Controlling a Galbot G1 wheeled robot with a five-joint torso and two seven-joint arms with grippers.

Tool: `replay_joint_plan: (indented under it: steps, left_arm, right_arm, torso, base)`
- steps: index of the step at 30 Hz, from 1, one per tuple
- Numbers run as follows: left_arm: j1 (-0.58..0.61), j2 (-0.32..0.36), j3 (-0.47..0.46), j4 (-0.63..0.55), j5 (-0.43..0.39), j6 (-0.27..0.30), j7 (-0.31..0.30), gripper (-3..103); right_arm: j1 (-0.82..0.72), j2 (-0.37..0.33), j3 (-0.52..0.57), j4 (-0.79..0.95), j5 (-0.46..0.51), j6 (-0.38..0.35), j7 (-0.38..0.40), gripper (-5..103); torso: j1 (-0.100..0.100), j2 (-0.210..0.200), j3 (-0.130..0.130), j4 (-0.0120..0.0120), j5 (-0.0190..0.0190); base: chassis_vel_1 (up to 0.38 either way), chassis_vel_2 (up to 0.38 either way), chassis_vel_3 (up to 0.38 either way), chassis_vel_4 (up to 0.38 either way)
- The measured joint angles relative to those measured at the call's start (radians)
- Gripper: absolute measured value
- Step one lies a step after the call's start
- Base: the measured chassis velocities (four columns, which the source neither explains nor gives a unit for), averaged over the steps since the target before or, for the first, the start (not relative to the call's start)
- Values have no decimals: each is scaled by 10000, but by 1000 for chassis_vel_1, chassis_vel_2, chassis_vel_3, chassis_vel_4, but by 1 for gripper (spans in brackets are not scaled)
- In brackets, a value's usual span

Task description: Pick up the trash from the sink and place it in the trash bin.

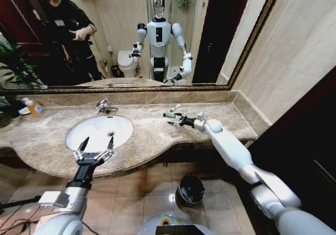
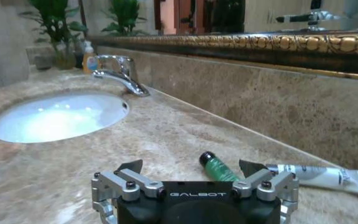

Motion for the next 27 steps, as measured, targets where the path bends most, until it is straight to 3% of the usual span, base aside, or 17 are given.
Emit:
replay_joint_plan:
  steps: [5,11,14,19,24,26,27]
  left_arm:
    - [0,1,0,0,0,0,0,100]
    - [0,0,0,0,0,0,0,100]
    - [0,1,0,0,0,0,0,100]
    - [0,1,0,0,0,0,0,100]
    - [0,0,0,0,0,0,0,100]
    - [0,1,0,0,0,0,0,100]
    - [0,1,0,0,0,0,0,100]
  right_arm:
    - [777,577,-153,-1209,-463,248,-75,100]
    - [1110,778,-269,-1841,-783,409,-151,102]
    - [1234,868,-316,-2099,-913,470,-151,98]
    - [1359,1036,-284,-2483,-1138,574,-95,86]
    - [1369,1093,-253,-2595,-1187,595,181,66]
    - [1355,1088,-246,-2597,-1192,596,196,66]
    - [1336,1074,-243,-2606,-1208,597,205,58]
  torso:
    - [0,0,0,1,0]
    - [0,1,0,0,0]
    - [-1,1,-1,-1,0]
    - [-1,1,-1,0,0]
    - [-1,1,-1,0,1]
    - [-1,1,-1,0,0]
    - [-1,1,-1,0,1]
  base:
    - [0,0,0,0]
    - [0,0,0,0]
    - [0,0,0,0]
    - [0,0,0,0]
    - [0,0,0,0]
    - [0,0,0,0]
    - [0,0,0,0]
